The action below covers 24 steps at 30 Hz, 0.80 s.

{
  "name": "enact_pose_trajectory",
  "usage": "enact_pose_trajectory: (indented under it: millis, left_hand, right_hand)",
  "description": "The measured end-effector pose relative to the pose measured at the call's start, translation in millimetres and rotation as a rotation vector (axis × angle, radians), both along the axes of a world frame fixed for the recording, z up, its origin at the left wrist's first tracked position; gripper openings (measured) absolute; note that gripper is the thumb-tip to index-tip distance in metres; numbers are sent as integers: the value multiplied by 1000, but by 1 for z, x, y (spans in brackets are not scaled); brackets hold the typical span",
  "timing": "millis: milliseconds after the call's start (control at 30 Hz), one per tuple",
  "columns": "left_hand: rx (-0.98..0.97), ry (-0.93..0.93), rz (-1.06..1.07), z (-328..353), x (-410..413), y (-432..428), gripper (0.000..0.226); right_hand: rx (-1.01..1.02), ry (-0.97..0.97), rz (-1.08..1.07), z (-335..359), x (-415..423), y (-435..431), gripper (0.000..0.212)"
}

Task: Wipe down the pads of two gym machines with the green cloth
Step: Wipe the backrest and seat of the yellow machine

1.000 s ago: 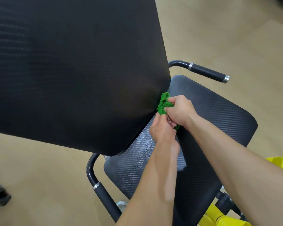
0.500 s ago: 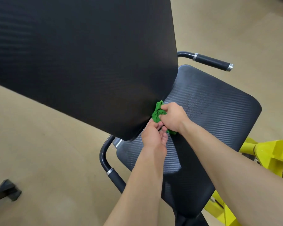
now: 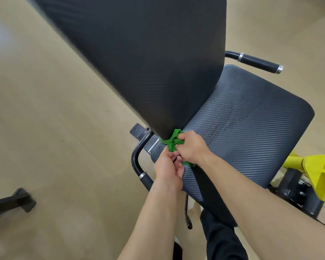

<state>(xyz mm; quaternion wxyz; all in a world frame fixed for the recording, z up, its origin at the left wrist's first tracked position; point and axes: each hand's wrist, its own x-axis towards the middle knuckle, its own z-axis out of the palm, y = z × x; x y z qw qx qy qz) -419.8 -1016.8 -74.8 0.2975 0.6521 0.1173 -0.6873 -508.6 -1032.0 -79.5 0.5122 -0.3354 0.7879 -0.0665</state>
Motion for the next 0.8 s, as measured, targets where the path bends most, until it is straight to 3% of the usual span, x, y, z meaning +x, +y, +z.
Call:
enact_pose_trajectory:
  millis: [67, 200, 333, 400, 467, 567, 733, 800]
  left_hand:
    - [1, -95, 42, -3, 14, 4, 23]
    - [-72, -296, -5, 16, 64, 19, 24]
    - [-133, -400, -192, 22, 79, 6, 13]
    - [-183, -398, -211, 14, 72, -1, 18]
    - [-223, -349, -238, 4, 60, -5, 38]
    - [-307, -340, -281, -8, 43, -14, 34]
    - [-401, -347, -379, -19, 27, -21, 38]
    - [-366, -337, -324, -23, 20, -18, 39]
  right_hand:
    - [-29, -83, -6, 3, 21, 8, 29]
    - [-120, -204, -60, 28, 77, 27, 55]
    - [-45, -445, -389, 20, 77, 28, 43]
    - [-20, -506, -522, 23, 68, 27, 32]
    - [-8, -493, -671, 26, 59, 25, 22]
    - [30, -450, -887, 22, 43, 15, 24]
    - [-9, -286, -888, 15, 27, 8, 29]
    - [-43, -236, -854, 12, 19, 8, 33]
